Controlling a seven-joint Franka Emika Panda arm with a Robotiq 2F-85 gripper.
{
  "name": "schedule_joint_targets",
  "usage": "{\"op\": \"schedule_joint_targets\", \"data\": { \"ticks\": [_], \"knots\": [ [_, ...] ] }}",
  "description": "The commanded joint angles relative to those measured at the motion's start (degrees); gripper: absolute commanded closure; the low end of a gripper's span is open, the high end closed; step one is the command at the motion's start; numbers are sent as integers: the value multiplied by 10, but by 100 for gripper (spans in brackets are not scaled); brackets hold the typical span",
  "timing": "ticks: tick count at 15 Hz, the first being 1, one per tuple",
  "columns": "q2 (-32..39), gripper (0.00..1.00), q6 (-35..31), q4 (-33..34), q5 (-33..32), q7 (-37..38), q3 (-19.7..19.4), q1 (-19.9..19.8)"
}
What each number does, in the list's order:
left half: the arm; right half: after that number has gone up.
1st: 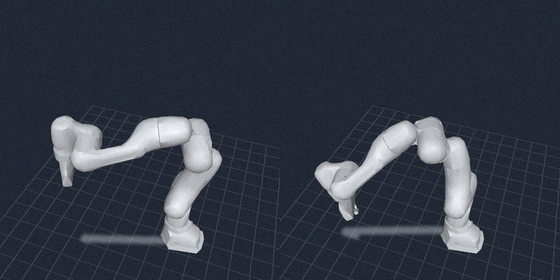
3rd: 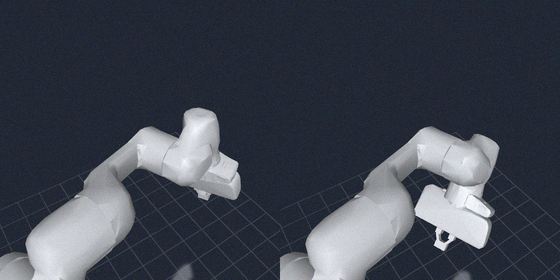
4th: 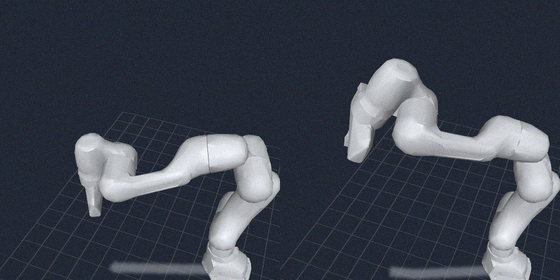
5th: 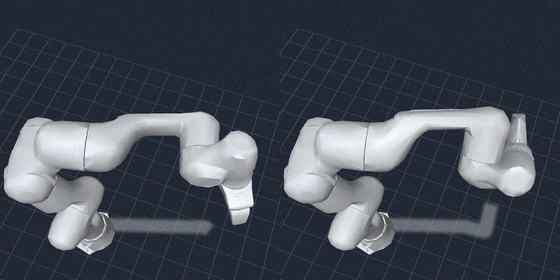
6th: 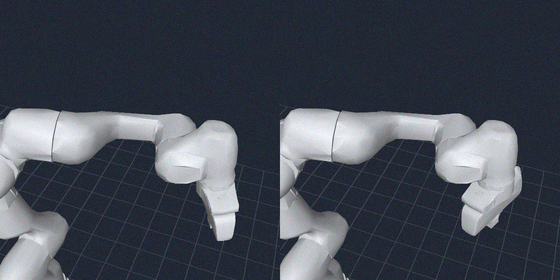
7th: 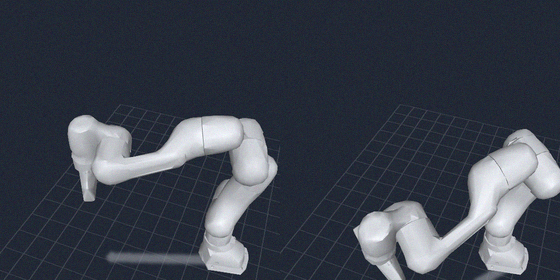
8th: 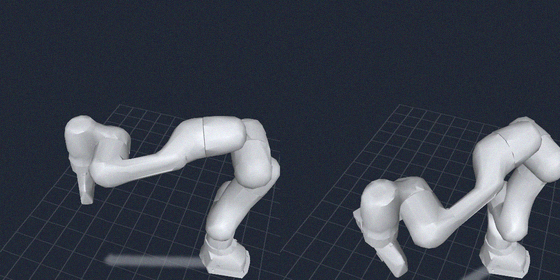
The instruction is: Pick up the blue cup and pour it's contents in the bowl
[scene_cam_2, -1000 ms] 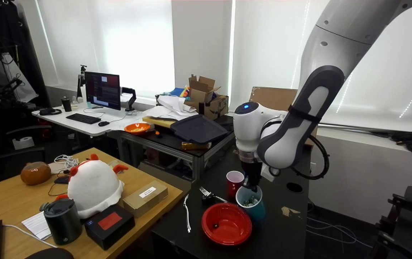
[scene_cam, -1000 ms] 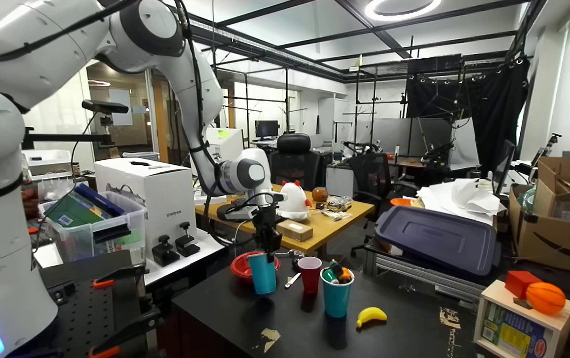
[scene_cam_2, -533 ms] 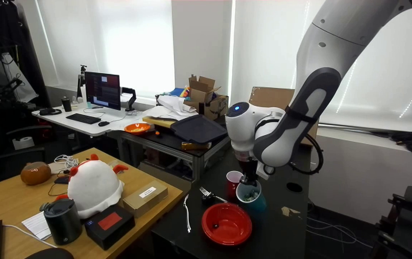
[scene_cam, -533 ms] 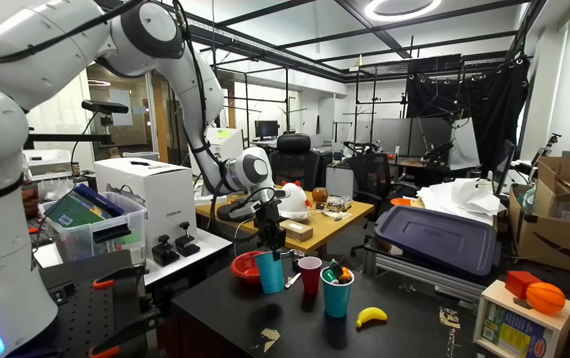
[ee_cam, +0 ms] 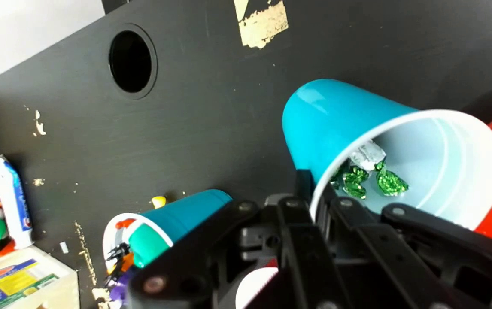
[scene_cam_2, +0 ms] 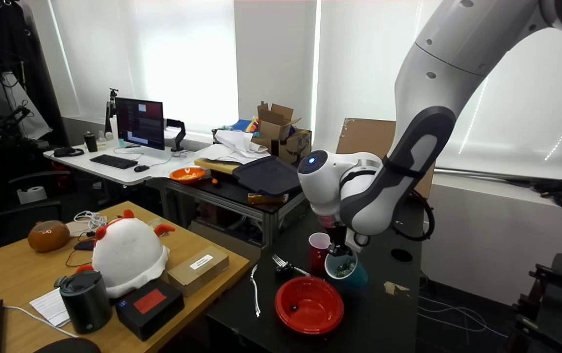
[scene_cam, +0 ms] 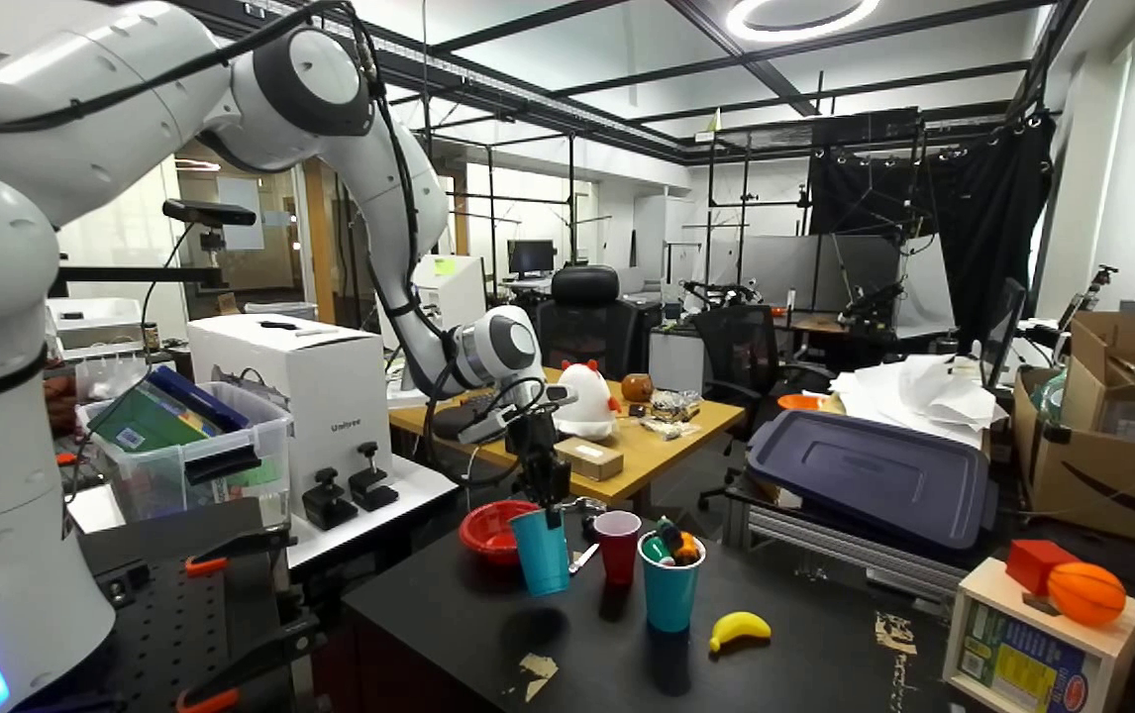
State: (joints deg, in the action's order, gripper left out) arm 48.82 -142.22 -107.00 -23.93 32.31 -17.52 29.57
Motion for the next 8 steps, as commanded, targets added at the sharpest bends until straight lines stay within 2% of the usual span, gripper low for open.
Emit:
{"op": "schedule_joint_targets", "data": {
  "ticks": [1, 8],
  "knots": [
    [16, 99, 35, 25, -18, 41, 0, 14],
    [20, 99, 52, 32, -64, 122, -18, 43]
  ]
}}
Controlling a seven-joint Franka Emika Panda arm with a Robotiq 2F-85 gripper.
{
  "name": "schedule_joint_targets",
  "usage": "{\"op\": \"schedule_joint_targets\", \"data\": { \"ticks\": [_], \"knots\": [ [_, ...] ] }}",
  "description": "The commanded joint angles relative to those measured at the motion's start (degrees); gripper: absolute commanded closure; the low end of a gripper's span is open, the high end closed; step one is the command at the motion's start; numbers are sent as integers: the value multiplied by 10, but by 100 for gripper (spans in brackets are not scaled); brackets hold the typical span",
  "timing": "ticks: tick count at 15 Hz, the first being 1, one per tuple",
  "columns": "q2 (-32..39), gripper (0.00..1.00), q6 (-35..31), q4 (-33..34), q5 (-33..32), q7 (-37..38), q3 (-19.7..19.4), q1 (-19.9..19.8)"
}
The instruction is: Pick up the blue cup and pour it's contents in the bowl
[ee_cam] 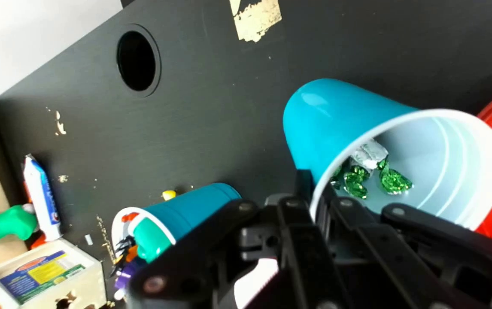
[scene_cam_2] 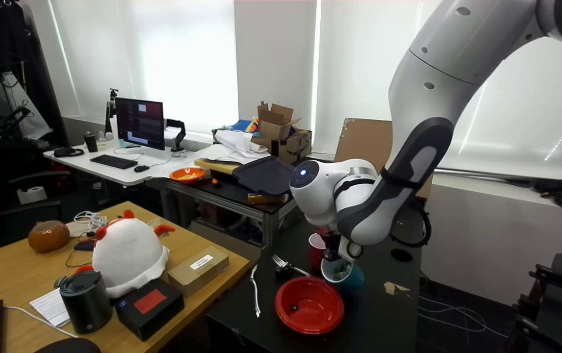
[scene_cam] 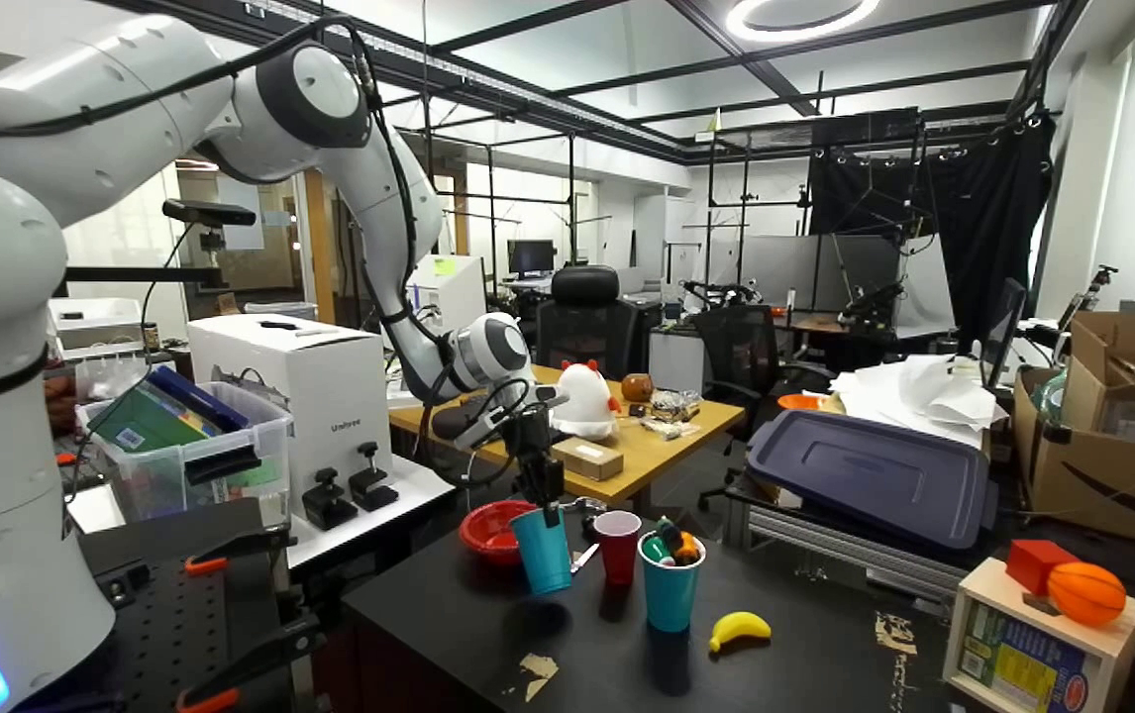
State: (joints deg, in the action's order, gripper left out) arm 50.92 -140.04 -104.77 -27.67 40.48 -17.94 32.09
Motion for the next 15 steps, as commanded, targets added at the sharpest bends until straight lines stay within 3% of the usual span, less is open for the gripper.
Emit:
{"op": "schedule_joint_targets", "data": {
  "ticks": [1, 7, 15],
  "knots": [
    [-1, 99, 40, 11, -36, 51, -13, 20],
    [-3, 99, 92, 19, -82, 89, 1, 17],
    [-6, 99, 164, 35, -125, 126, 50, 15]
  ]
}}
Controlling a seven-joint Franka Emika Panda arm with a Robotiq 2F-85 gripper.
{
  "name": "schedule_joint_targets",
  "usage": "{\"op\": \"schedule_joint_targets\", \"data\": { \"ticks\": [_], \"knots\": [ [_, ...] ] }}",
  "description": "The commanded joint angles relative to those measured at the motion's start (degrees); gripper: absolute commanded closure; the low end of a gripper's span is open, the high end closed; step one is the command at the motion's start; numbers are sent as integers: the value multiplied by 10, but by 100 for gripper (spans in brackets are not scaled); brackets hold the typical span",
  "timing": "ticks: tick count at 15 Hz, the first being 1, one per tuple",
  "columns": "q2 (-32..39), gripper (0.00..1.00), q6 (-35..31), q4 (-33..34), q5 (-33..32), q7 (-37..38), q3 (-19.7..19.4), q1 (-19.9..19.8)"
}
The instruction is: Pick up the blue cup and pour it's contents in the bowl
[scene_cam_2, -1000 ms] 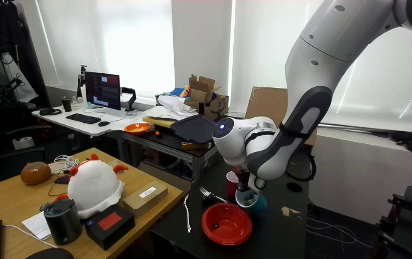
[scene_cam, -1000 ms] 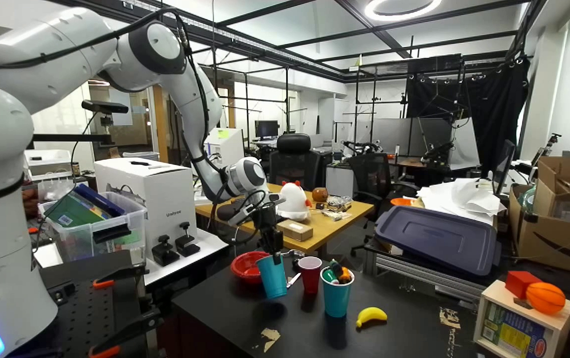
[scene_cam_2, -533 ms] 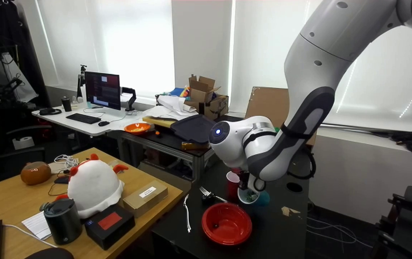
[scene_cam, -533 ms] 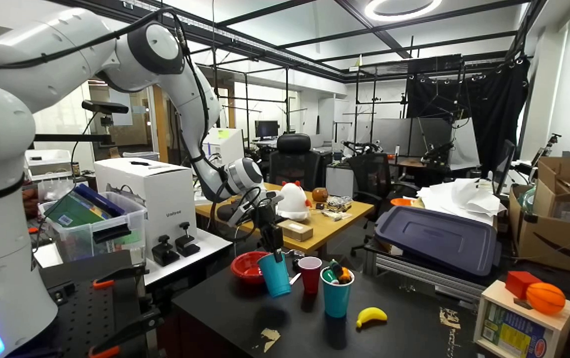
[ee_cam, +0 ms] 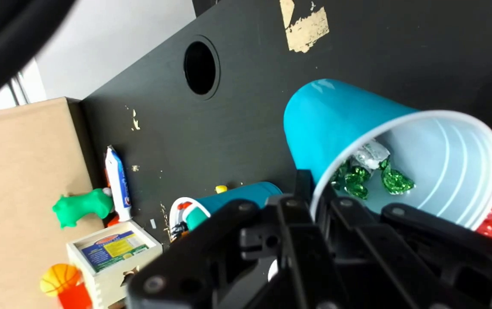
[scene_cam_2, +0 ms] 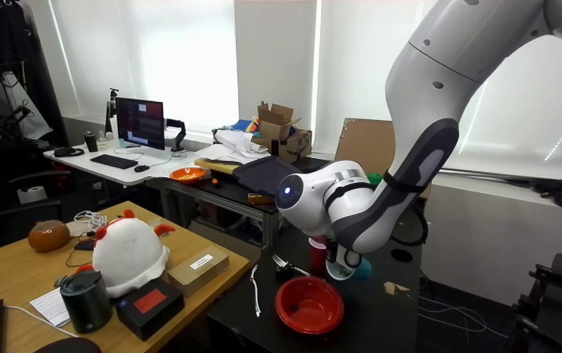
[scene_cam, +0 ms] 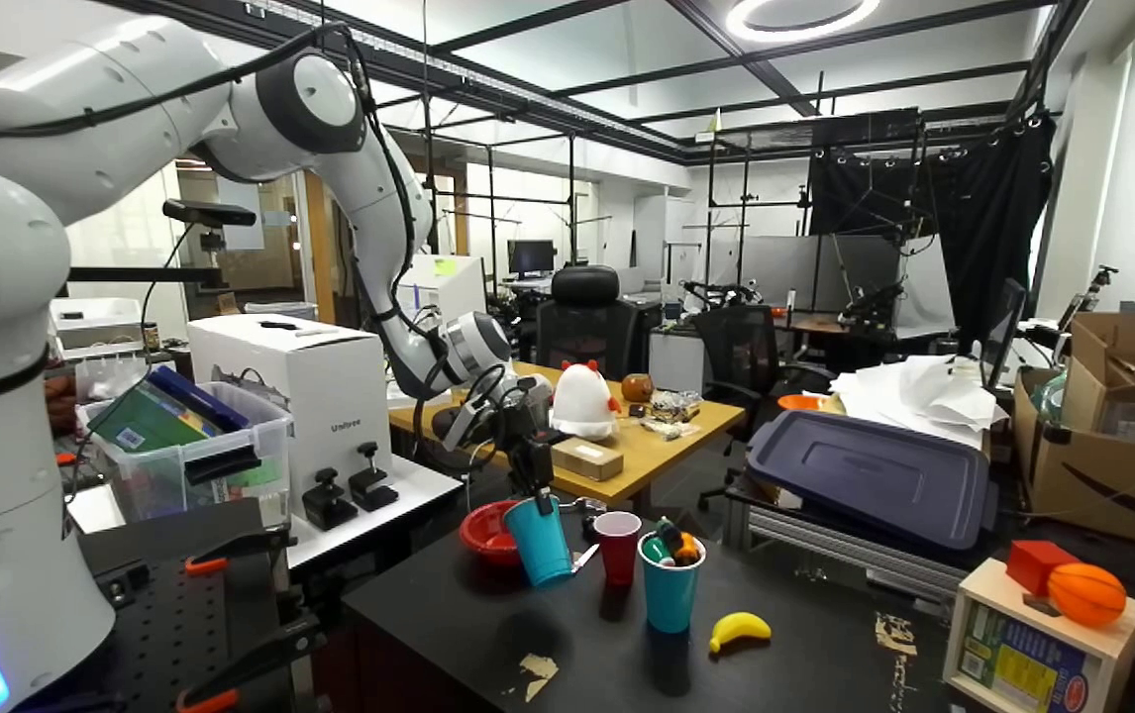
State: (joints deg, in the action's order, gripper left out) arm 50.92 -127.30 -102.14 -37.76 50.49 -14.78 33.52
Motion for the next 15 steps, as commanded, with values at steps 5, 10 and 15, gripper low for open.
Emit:
{"op": "schedule_joint_targets", "data": {
  "ticks": [5, 10, 15],
  "knots": [
    [-8, 99, 76, 19, -65, 61, 47, -4],
    [-4, 99, 115, 32, -107, 101, 62, -13],
    [-2, 99, 150, 41, -141, 122, 86, -33]
  ]
}}
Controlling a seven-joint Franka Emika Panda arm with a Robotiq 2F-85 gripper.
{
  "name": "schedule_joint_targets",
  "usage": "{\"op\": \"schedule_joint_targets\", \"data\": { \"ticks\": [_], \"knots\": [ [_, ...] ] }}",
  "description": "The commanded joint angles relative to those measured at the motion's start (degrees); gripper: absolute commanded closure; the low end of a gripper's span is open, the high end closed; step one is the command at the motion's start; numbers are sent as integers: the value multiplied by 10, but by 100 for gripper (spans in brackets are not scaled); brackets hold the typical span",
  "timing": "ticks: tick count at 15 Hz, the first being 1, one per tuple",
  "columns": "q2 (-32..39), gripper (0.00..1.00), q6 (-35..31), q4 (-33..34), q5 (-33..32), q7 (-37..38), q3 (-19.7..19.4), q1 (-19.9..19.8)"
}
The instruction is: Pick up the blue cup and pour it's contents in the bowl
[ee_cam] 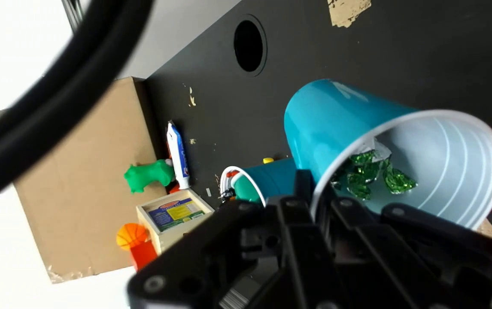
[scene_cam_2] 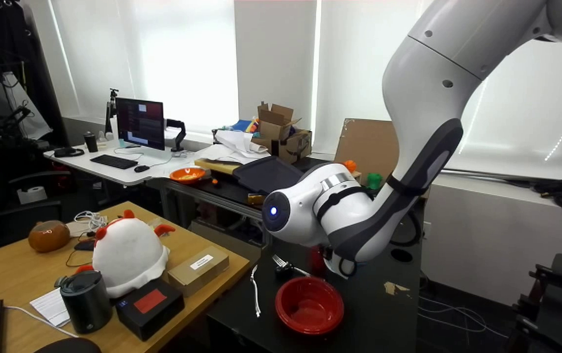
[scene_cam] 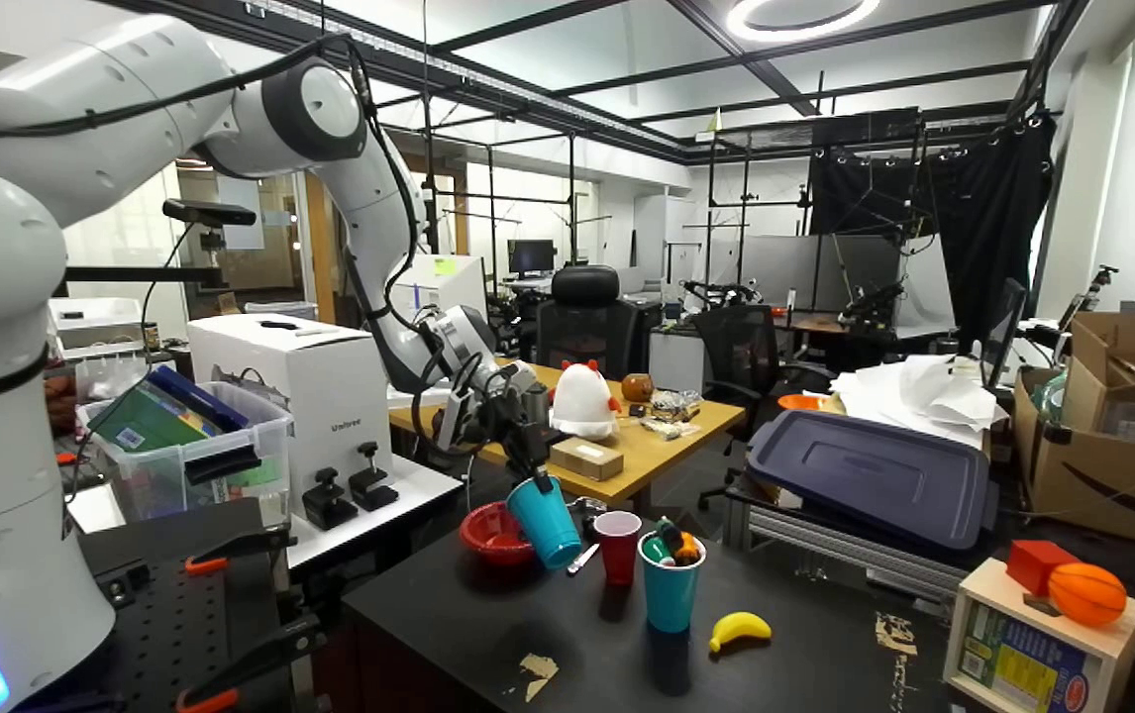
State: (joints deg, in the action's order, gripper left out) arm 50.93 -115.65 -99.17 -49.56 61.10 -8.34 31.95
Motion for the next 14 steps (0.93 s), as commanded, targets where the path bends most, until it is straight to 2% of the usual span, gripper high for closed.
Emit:
{"op": "schedule_joint_targets", "data": {
  "ticks": [1, 5, 7, 14],
  "knots": [
    [-2, 99, 37, 13, -29, 15, 28, -22],
    [1, 99, 33, 13, -38, 9, 55, -46],
    [2, 95, 32, 12, -38, 8, 64, -54],
    [2, 95, 31, 12, -40, 7, 67, -57]
  ]
}}
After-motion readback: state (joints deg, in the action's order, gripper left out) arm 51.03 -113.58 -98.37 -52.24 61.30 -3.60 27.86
